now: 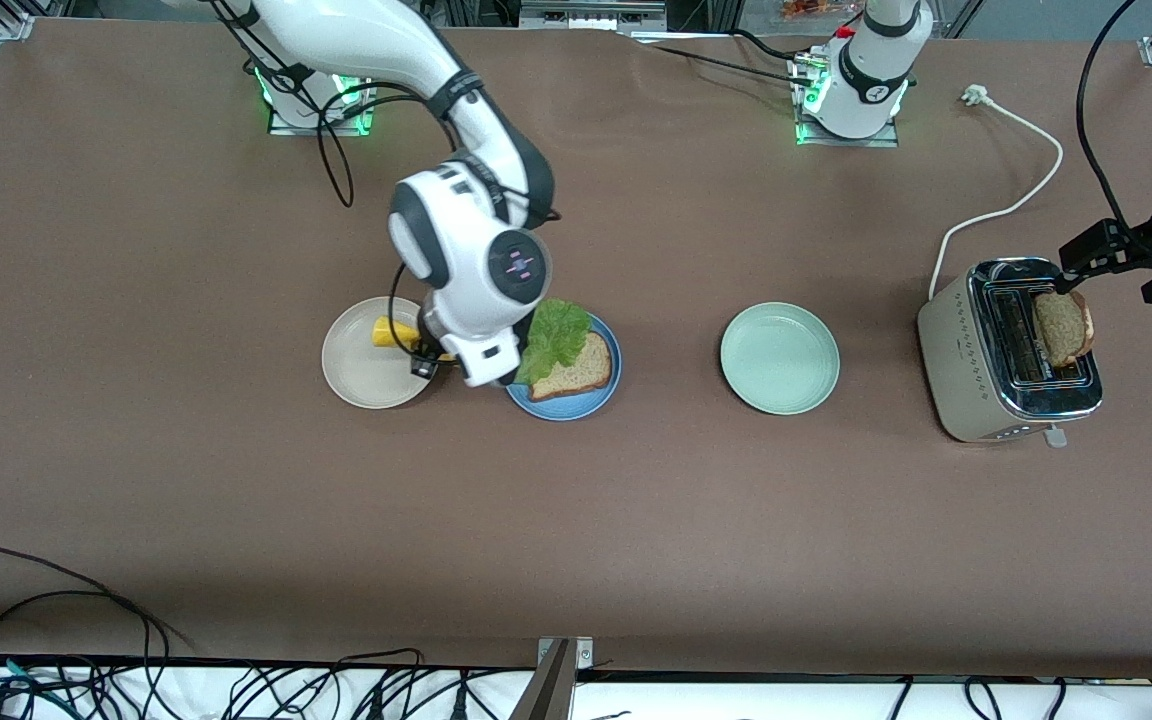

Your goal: Make sandwich in blue plate with both arms

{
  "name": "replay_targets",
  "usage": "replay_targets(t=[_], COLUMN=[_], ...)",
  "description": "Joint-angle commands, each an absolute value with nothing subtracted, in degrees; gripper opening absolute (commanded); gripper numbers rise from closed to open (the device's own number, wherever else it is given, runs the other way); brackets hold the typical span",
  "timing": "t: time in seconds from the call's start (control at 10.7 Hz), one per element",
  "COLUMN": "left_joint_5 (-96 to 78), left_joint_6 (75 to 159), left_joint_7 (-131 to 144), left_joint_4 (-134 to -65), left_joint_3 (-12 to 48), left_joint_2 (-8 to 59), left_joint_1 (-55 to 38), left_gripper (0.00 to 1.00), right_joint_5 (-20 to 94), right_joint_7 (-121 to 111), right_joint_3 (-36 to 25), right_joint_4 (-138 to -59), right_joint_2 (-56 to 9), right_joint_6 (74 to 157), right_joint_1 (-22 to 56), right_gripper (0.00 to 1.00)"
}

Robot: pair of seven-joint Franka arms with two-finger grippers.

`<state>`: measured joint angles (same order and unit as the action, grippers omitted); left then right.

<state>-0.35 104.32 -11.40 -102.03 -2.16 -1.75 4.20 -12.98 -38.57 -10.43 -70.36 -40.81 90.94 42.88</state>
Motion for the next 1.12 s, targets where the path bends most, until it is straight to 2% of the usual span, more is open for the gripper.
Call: replay_targets(t=[0.0,0.47,0.84,0.94,1.03], left_joint_5=[0.88,0.26,0.26,0.26,0.26], left_joint_6=[105.64,107.66,108.90,108.90,108.90], left_joint_7=[-11.51,-12.65,-13.18,-13.10,-13.18], left_joint_4=[-104.15,-105.82,-106.79,-106.96,-106.96], left_joint_3=[-3.60,-8.17,-10.98,-11.16,-11.51], left_joint_2=[0.08,5.79,8.96,9.14,9.23], left_joint_1=[5.18,4.31,4.66,4.31,4.31], left_gripper=[1.00,1.00,0.98,0.94,0.94], right_joint_5=[-1.80,17.89,27.48,29.68,32.49], right_joint_7=[-41.04,-51.22,-67.72,-72.46,-75.21], right_joint_3=[-10.20,-10.20,-9.93,-9.84,-9.84], right_joint_4=[-70.84,-70.84,-71.19,-71.37,-71.37], right_joint_2=[-37.36,-36.83,-36.74,-36.83,-37.00], right_joint_6=[90.44,90.35,89.74,88.87,86.60], right_joint_1=[35.53,22.70,13.56,11.36,9.42], right_gripper=[0.05,0.05,0.05,0.05,0.05])
